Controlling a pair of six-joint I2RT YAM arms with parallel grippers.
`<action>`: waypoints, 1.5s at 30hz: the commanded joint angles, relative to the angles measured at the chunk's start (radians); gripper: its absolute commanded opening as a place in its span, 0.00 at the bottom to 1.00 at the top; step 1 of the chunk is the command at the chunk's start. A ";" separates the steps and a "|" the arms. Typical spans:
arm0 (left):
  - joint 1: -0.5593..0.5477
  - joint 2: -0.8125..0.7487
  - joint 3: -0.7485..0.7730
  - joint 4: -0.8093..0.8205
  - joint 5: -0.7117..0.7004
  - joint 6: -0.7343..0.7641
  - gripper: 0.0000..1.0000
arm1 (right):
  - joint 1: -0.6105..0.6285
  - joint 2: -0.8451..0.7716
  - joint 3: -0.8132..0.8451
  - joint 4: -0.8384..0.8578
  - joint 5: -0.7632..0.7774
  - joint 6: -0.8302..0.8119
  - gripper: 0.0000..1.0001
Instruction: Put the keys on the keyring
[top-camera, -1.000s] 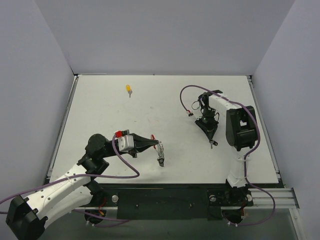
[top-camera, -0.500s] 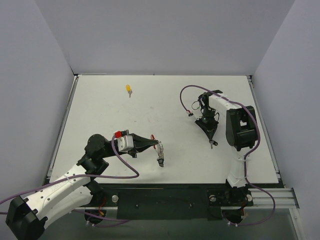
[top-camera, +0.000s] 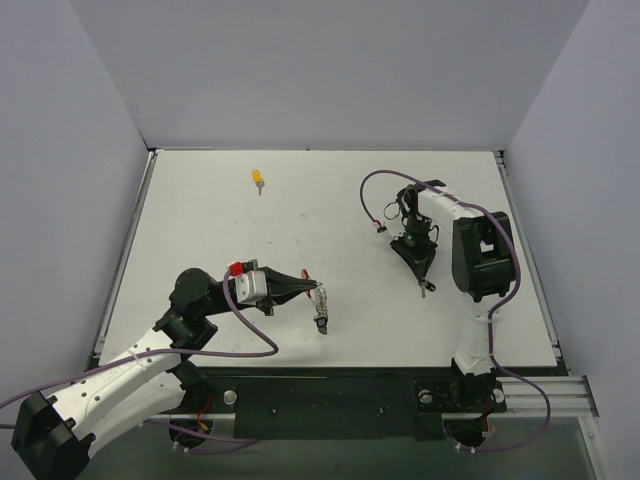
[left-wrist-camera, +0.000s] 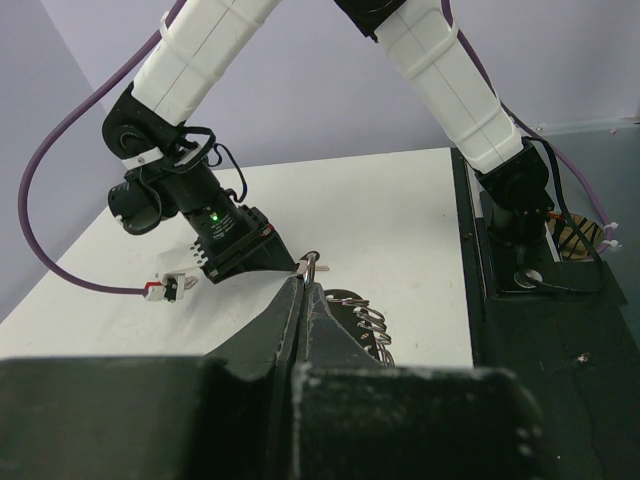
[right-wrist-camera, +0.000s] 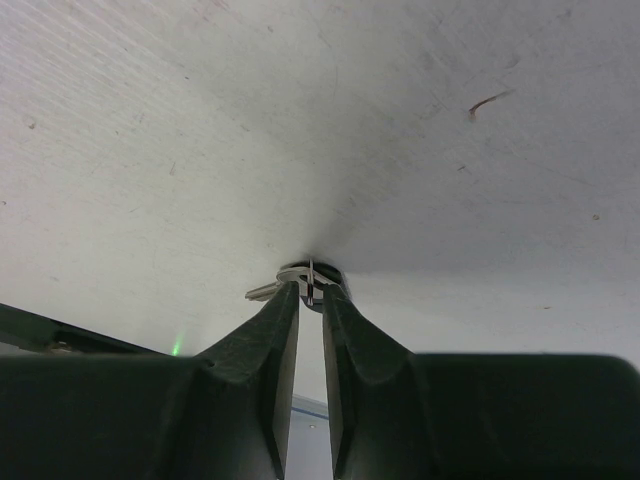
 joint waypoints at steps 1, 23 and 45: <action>0.004 -0.013 0.021 0.049 0.004 0.002 0.00 | 0.000 -0.005 0.005 -0.055 0.013 0.004 0.13; 0.004 -0.009 0.021 0.049 0.004 0.005 0.00 | -0.020 -0.052 -0.031 -0.007 -0.003 0.007 0.19; 0.004 -0.006 0.021 0.048 0.005 0.005 0.00 | -0.017 -0.060 -0.029 -0.009 -0.023 0.005 0.10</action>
